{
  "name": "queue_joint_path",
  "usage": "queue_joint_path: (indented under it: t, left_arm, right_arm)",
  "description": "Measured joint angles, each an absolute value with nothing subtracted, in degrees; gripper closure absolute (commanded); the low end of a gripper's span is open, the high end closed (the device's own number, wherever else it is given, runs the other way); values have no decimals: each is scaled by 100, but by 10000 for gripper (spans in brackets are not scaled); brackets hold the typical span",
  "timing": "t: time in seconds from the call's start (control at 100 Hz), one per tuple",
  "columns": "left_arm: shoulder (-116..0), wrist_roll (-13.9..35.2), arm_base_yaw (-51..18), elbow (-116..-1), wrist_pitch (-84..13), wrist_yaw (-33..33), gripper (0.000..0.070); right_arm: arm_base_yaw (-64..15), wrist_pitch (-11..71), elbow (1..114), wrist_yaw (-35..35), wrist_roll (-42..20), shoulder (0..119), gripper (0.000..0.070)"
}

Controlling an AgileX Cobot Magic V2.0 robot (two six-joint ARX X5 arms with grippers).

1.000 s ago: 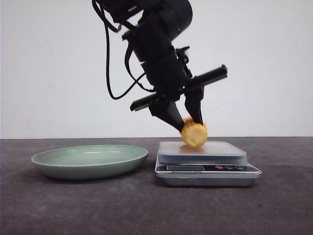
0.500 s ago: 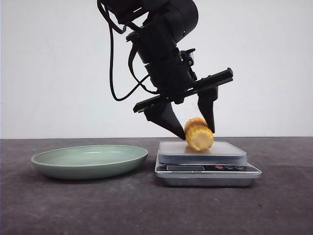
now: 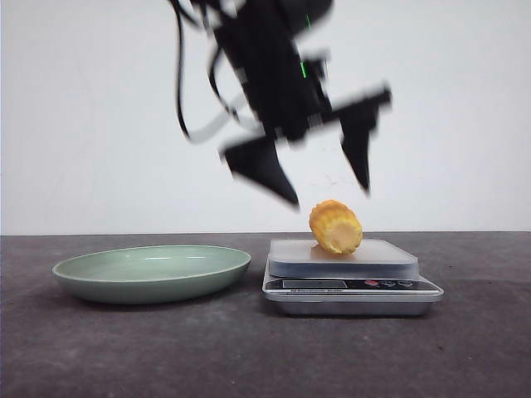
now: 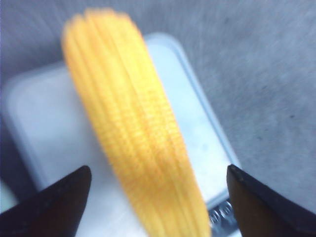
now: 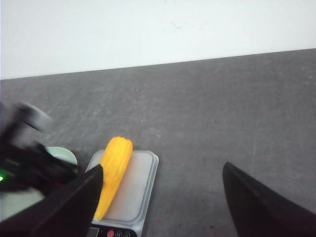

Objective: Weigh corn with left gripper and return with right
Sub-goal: 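Open the left gripper and lift it away from the corn, then lower the right gripper over the corn on the scale and grasp it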

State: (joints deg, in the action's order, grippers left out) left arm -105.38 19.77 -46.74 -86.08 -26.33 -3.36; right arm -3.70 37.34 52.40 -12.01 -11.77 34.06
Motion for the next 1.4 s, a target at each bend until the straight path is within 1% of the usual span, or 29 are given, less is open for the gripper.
queue_joint_path:
  t: [0.13,0.26,0.3,0.35,0.43,0.52,0.62,0.72,0.82,0.95,1.03,1.19,1.4]
  left_arm:
    - [-9301,1575,-4672,-8639,-3299,-825,179]
    - [-8121,1328,-4633,-8672,-3892,-1328,188]
    - [-7756,1271,-4630,-8672,-4069,-1518,213]
    - [-7282,1194,-4630,-8672,-4322,-1835,253]
    - [-6477,1131,-4668,-8672,-4921,-2554,261]
    - [-5629,1177,-4770,-8687,-5784,-3264,259]
    - [-4847,1466,-4847,-8689,-6792,-3573,259]
    - [-4222,1826,-4864,-8689,-7599,-3911,259]
    - [-3723,2206,-4864,-8689,-8110,-4027,259]
    - [-3146,2633,-4862,-8628,-8128,-3907,260]
    - [-2873,2773,-4834,-8486,-8128,-3879,260]
    - [-2652,2851,-4764,-8112,-8128,-3774,261]
    - [-2617,2858,-4764,-7870,-8128,-3758,262]
  right_arm:
    - [-379,3820,5240,-1201,-1151,3406,217]
    - [-502,3787,5240,-1234,-1114,3542,216]
    - [-558,3747,5240,-1267,-1105,3627,216]
    - [-635,3682,5242,-1339,-1085,3782,216]
    - [-801,3579,5242,-1330,-1057,4073,216]
    - [-1026,3369,5242,-1328,-1048,4438,208]
    - [-1343,3011,5242,-1328,-1055,4825,165]
    - [-1680,2530,5245,-1321,-1118,5284,164]
    - [-2069,2097,5247,-1135,-1243,5885,164]
    - [-2554,1671,5247,-873,-1358,6696,163]
    - [-2753,1402,5247,-749,-1420,7157,162]
    - [-2882,1028,5247,-554,-1575,7964,161]
    - [-2877,738,5247,-510,-1688,8576,162]
